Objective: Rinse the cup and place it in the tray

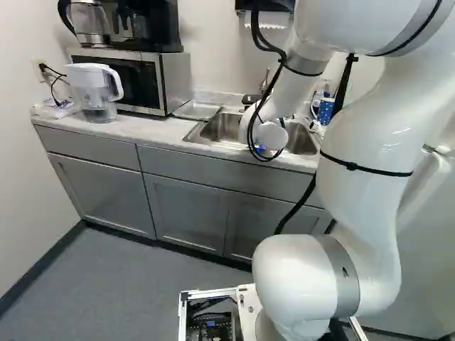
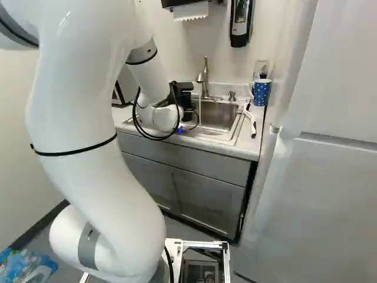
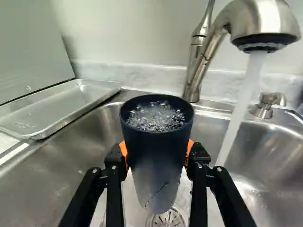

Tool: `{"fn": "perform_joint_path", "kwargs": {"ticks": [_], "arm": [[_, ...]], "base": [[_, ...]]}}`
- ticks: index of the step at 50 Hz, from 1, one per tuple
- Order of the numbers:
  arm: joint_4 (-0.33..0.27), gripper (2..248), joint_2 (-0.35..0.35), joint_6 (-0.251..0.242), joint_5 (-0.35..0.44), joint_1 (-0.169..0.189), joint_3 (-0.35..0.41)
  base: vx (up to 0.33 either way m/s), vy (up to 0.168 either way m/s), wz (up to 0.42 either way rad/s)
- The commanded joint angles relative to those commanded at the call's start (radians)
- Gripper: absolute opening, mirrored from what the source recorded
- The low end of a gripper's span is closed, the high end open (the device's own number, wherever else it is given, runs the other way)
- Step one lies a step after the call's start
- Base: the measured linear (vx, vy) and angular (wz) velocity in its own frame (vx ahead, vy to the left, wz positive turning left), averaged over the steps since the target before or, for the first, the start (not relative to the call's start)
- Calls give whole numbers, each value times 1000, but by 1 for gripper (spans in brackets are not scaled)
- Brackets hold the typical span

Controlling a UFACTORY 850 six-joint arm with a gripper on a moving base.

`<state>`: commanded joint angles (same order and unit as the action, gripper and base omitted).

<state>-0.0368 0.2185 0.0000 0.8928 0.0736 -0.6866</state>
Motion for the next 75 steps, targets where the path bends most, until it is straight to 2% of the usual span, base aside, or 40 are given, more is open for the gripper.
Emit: {"fn": "perform_joint_path", "kwargs": {"ticks": [26, 75], "arm": [[0, 126, 4, 0, -2, -73, -63], [0, 126, -82, 0, -84, -79, -82]], "base": [[0, 0, 0], [0, 0, 0]]}}
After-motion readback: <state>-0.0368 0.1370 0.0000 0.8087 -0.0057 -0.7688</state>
